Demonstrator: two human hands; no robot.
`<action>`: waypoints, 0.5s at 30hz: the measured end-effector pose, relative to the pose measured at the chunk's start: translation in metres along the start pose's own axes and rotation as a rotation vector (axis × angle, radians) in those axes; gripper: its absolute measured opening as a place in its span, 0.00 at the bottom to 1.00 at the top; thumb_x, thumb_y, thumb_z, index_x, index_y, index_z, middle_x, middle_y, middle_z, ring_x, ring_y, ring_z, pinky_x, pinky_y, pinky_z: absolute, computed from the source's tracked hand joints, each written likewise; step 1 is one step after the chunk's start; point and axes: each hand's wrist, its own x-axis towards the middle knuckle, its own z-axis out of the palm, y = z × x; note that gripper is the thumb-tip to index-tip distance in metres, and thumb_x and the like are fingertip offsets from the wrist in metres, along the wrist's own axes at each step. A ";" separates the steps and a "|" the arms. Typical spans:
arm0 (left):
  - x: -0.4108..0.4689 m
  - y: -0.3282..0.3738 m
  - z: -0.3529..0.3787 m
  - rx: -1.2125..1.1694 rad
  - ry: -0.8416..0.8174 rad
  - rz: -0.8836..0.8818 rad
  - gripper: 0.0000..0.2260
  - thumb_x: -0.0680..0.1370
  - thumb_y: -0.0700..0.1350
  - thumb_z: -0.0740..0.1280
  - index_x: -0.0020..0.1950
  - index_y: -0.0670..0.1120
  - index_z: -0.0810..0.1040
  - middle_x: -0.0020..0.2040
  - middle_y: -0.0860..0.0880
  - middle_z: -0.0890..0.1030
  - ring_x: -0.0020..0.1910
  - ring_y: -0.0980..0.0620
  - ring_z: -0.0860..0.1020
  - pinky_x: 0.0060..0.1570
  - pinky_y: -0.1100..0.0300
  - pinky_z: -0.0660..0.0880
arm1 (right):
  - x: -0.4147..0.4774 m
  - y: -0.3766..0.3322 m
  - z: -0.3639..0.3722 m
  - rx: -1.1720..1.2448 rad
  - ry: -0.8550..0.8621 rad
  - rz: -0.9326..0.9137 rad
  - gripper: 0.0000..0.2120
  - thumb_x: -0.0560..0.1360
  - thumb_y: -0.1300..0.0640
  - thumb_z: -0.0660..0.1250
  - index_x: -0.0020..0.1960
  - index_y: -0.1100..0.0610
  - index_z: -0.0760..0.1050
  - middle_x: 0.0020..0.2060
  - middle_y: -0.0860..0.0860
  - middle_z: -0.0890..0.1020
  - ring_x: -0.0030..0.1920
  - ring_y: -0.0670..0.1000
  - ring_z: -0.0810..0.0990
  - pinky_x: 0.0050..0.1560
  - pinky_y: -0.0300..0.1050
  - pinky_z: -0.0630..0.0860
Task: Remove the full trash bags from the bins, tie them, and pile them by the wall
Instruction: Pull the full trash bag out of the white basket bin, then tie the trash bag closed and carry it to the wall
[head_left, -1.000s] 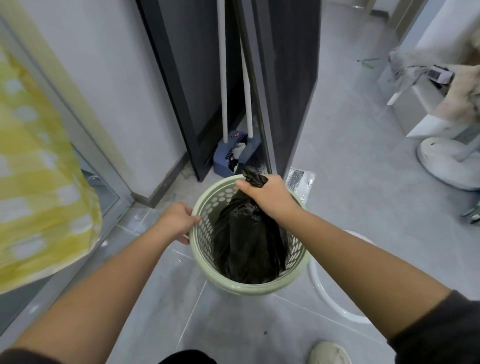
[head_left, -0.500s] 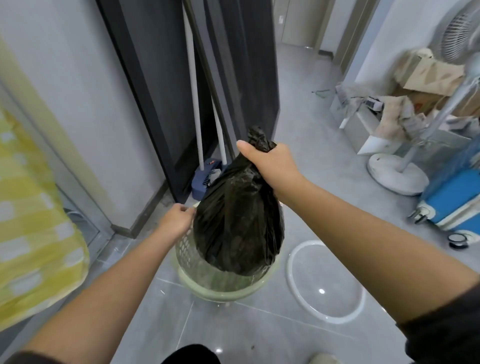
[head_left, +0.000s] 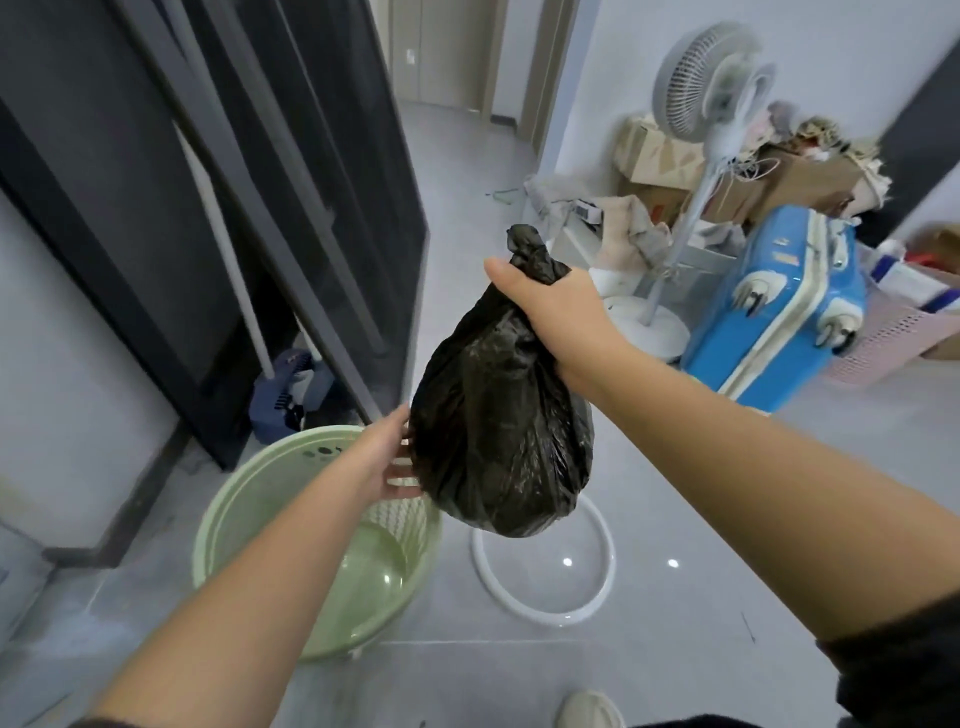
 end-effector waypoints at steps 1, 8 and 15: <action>0.005 -0.001 0.013 0.027 -0.015 -0.001 0.19 0.79 0.59 0.57 0.50 0.44 0.77 0.49 0.44 0.79 0.49 0.43 0.78 0.48 0.48 0.77 | 0.000 0.005 -0.011 0.011 0.017 0.008 0.13 0.71 0.51 0.73 0.42 0.59 0.73 0.37 0.57 0.78 0.39 0.55 0.80 0.48 0.55 0.79; 0.057 -0.033 0.086 0.178 -0.101 -0.022 0.13 0.77 0.55 0.59 0.42 0.48 0.76 0.41 0.48 0.77 0.44 0.46 0.78 0.56 0.47 0.75 | 0.013 0.075 -0.068 0.029 0.095 0.132 0.13 0.70 0.51 0.73 0.42 0.57 0.72 0.37 0.56 0.74 0.38 0.53 0.76 0.42 0.49 0.74; 0.107 -0.099 0.123 0.310 -0.111 -0.112 0.12 0.78 0.55 0.58 0.43 0.49 0.76 0.41 0.50 0.77 0.44 0.48 0.76 0.54 0.52 0.73 | 0.020 0.178 -0.105 0.078 0.154 0.296 0.20 0.60 0.44 0.75 0.42 0.57 0.75 0.36 0.57 0.75 0.36 0.55 0.77 0.41 0.51 0.75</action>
